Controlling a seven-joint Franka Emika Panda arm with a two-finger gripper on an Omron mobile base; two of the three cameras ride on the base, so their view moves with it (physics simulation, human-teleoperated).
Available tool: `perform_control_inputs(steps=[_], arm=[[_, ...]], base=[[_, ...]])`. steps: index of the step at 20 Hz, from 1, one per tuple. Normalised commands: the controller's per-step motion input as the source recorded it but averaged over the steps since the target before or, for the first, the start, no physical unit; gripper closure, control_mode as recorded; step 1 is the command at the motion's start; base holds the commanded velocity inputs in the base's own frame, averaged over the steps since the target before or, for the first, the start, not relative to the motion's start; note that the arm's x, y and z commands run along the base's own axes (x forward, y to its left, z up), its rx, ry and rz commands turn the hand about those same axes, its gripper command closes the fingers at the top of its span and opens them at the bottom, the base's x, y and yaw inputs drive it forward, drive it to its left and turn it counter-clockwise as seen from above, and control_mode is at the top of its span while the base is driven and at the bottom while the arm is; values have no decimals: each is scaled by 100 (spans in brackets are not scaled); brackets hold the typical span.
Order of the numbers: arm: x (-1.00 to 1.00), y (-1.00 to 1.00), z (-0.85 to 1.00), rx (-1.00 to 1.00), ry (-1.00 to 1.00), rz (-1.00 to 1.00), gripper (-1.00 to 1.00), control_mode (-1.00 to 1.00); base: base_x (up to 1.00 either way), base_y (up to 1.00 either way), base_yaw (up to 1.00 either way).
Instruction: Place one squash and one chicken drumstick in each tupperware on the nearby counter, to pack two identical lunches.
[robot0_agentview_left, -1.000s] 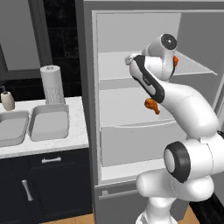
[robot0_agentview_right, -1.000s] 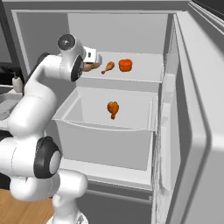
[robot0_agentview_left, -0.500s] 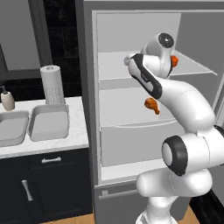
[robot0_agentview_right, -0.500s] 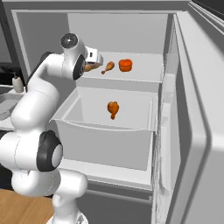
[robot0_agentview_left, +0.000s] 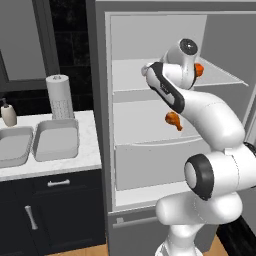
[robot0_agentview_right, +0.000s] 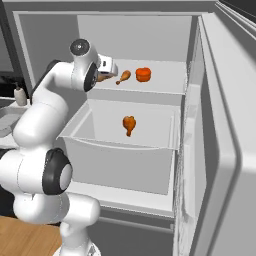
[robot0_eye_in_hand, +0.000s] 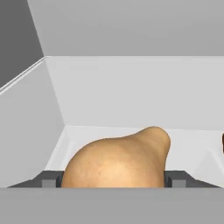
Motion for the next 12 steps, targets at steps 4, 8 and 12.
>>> perform_control_inputs(steps=[4,8,12], arm=[[-59,3,0,1,-18,0,100,-100],[-94,1,27,3,-18,1,100,-100],[-100,0,71,1,8,-1,100,-100]], base=[[0,0,0],[0,0,0],[0,0,0]])
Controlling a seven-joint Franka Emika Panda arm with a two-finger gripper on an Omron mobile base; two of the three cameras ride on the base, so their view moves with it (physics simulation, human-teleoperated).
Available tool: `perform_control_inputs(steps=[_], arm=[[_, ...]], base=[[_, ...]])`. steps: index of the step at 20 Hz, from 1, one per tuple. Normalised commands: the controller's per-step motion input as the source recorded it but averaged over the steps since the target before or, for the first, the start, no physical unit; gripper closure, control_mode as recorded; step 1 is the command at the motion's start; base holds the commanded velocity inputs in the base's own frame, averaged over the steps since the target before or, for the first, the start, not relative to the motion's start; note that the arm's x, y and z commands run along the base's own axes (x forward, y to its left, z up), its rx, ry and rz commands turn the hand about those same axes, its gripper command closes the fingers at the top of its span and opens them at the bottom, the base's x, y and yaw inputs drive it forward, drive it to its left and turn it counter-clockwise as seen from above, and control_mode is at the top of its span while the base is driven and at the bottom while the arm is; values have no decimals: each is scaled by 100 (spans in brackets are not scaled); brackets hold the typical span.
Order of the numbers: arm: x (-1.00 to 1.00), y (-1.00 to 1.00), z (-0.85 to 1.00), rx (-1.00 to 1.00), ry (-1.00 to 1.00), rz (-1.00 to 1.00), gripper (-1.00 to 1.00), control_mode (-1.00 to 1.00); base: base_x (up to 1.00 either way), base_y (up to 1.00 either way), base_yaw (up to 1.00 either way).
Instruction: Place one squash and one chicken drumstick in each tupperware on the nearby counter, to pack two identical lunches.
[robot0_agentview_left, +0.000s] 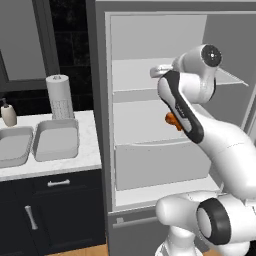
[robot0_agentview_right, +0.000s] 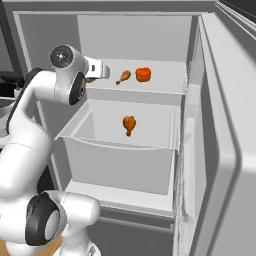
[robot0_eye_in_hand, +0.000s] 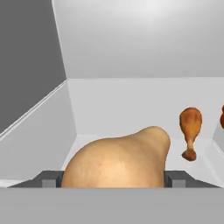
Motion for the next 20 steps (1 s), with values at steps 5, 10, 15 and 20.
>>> perform_control_inputs(steps=[5,10,15,20], arm=[[-100,0,76,0,17,-3,100,-100],[-100,-4,-19,6,2,0,100,-100],[-100,-15,-62,0,0,0,100,-100],[-69,-8,-74,0,11,-2,100,-100]], base=[[0,0,0],[0,0,0],[0,0,0],[0,0,0]])
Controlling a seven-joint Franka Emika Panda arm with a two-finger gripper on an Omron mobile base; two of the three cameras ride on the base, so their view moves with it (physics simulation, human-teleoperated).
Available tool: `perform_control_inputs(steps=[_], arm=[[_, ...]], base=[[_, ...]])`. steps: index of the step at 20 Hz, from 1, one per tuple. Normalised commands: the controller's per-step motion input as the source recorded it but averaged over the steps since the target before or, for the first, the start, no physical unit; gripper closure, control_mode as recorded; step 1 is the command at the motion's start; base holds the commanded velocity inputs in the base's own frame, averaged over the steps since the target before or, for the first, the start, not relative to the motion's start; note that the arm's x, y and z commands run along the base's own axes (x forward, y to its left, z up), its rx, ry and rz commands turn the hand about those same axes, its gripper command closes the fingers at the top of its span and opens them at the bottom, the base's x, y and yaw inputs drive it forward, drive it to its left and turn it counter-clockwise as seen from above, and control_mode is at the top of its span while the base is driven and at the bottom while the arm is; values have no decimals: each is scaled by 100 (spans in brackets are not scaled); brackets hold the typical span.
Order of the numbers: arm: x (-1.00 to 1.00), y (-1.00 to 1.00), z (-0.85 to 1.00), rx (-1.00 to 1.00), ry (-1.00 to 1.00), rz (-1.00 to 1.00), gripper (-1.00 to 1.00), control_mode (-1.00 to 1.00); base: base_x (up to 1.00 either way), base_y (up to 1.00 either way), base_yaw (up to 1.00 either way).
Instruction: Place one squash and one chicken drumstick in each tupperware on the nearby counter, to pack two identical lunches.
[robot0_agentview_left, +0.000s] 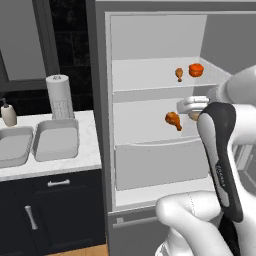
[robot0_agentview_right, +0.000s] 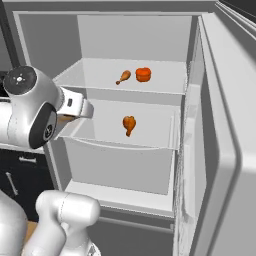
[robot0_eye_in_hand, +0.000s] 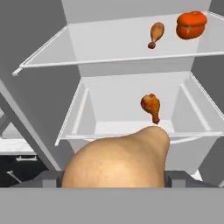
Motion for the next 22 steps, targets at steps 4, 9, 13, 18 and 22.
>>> perform_control_inputs(steps=[4,9,13,18,22], arm=[[-24,-4,-77,0,6,-3,100,-100],[-51,3,-21,0,0,-1,100,-100],[0,0,0,0,0,0,100,100],[0,0,0,0,0,0,100,100],[0,0,0,0,0,0,100,100]], base=[[0,0,0],[0,0,0],[-100,89,-1],[-42,100,0],[24,100,-6]])
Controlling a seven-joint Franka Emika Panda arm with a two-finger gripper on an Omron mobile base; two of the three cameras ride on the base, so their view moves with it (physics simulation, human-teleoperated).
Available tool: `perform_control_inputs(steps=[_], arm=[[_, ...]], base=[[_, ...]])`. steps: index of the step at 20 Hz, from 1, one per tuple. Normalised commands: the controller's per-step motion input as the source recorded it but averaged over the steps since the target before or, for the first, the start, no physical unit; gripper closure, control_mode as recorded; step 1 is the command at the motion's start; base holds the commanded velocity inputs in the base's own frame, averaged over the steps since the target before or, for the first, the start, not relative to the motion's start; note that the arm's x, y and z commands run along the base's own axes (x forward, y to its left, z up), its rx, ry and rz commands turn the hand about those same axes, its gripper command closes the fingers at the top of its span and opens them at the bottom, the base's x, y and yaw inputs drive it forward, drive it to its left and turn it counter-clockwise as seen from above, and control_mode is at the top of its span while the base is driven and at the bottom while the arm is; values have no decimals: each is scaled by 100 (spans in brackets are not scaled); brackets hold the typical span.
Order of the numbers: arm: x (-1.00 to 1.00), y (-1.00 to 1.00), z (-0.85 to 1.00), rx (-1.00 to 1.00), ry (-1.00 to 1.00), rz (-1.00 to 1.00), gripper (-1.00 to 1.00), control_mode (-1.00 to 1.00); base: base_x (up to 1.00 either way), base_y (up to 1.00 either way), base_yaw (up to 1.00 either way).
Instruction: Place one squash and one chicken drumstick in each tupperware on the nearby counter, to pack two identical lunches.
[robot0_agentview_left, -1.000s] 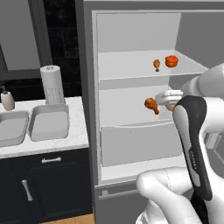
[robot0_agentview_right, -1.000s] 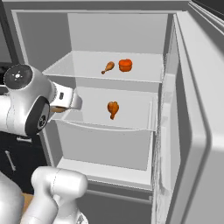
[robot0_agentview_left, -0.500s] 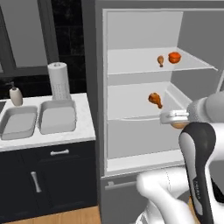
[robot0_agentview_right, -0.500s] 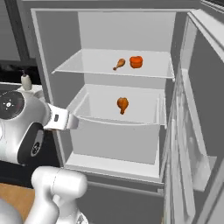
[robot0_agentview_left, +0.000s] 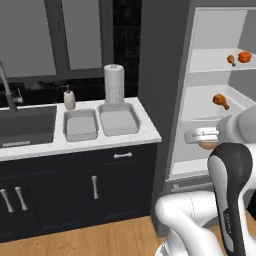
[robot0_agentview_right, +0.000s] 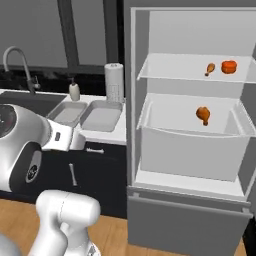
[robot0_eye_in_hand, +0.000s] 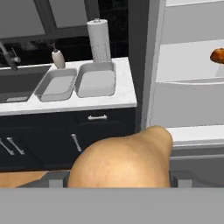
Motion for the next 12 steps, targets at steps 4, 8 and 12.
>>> perform_control_inputs(steps=[4,8,12], arm=[[0,0,0,0,0,0,100,100],[0,0,0,0,0,0,100,100],[0,0,0,0,0,0,100,100]], base=[[61,100,-1],[92,100,0],[100,64,0]])
